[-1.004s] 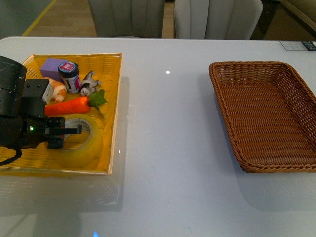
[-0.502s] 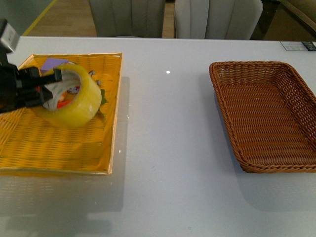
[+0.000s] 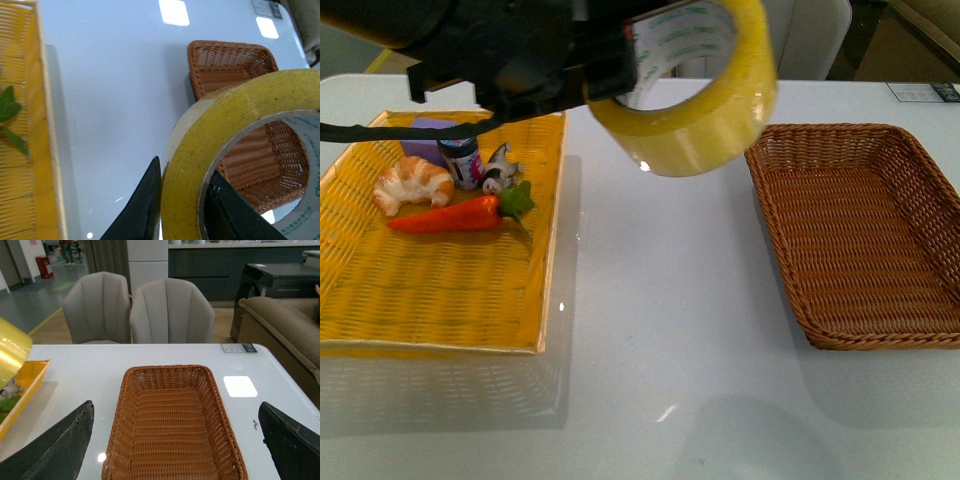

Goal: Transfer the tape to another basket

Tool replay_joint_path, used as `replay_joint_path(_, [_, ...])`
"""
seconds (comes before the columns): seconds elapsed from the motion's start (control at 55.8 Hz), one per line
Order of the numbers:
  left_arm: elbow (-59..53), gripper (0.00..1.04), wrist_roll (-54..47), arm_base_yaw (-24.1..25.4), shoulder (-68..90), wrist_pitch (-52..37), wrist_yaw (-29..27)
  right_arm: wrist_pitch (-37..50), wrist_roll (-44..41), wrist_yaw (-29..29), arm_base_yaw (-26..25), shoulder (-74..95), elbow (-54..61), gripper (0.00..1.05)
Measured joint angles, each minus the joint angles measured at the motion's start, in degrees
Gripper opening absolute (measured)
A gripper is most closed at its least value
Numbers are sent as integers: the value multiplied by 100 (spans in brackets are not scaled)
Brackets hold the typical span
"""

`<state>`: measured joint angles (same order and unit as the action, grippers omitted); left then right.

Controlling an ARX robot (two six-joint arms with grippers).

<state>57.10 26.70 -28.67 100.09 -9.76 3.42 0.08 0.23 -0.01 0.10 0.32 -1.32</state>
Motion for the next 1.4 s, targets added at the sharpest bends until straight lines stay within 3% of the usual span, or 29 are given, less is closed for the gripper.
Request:
replay_joint_path(0.215, [151,16,153,-479,0,79,-87,-13,24,37,15,39,-17,96])
replay_joint_path(0.305, [160,16,188,-586,4,83,-90,-1676,979,1353,442,1137,-699,96])
replay_joint_path(0.395, [177,16,210,-664,7,83,-120,-1996,1637,1419,538,2055,-979,96])
replay_joint_path(0.502, [181,16,219,-704,37,90,-140,-1287,2131,1088,634,2903,-1115,96])
replay_joint_path(0.61, [181,16,254,-723,42,116,-155,321,2743,415,894,4079,-1342,96])
replay_joint_path(0.7, [181,16,269,-723,42,131,-153,1126,3121,144,1084,4621,-1438,96])
replay_joint_path(0.825, [219,16,310,-748,42,160,-151,2883,3657,13,1735,5901,-1735,96])
replay_joint_path(1.022, [238,16,323,-761,42,160,-149,3724,3936,-131,2072,6883,-1864,96])
replay_joint_path(1.399, [238,16,389,-767,42,160,-66,4610,4183,-511,2004,7799,-1987,96])
